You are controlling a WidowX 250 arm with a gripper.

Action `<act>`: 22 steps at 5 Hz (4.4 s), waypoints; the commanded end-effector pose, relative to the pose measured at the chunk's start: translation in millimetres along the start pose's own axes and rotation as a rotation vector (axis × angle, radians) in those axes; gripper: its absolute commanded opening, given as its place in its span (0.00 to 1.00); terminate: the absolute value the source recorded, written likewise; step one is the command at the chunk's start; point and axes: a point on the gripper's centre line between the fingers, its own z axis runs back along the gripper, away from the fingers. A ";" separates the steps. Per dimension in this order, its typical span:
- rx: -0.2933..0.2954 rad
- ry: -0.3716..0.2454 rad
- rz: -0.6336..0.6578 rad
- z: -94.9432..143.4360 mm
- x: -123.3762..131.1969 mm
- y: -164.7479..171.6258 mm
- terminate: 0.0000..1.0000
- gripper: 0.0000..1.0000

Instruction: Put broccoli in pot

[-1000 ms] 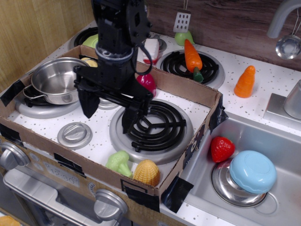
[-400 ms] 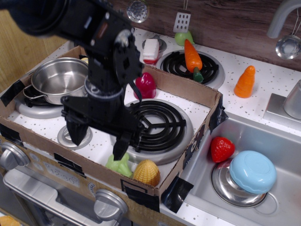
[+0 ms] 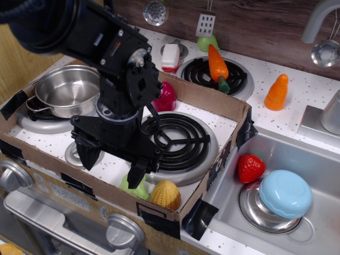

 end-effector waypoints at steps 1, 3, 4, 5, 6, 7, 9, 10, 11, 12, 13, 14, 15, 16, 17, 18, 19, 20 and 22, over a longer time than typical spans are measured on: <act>0.008 -0.026 -0.028 11.5 16.7 3.4 0.00 1.00; -0.010 0.012 -0.026 -6.1 19.5 -0.1 0.00 1.00; -0.014 -0.002 -0.028 -13.8 22.0 0.0 0.00 1.00; -0.036 0.001 -0.027 -22.8 22.2 -3.1 0.00 1.00; -0.052 -0.002 -0.018 -30.8 20.2 -8.1 0.00 1.00; -0.060 -0.004 -0.011 -34.4 20.3 -10.0 0.00 1.00; -0.053 -0.025 -0.023 -37.0 24.7 -8.2 0.00 0.00; -0.033 -0.030 -0.044 -22.8 35.1 -0.2 0.00 0.00; -0.008 -0.033 -0.081 2.1 55.1 10.1 0.00 0.00; 0.050 -0.071 -0.077 28.9 76.6 19.5 0.00 0.00; 0.081 -0.087 -0.060 43.4 93.5 31.8 0.00 0.00; 0.096 -0.040 -0.021 43.2 106.7 50.7 0.00 0.00; 0.117 -0.047 0.000 38.0 113.2 69.3 0.00 0.00; 0.159 -0.075 0.014 36.8 119.5 100.6 0.00 0.00; 0.181 -0.102 0.013 36.3 123.2 128.1 0.00 0.00; 0.232 -0.166 0.006 35.8 129.5 150.1 0.00 0.00; 0.222 -0.185 -0.028 26.7 143.9 163.2 0.00 0.00; 0.191 -0.149 -0.080 25.0 156.7 157.2 0.00 1.00; 0.190 -0.165 -0.072 30.7 161.3 157.1 0.00 1.00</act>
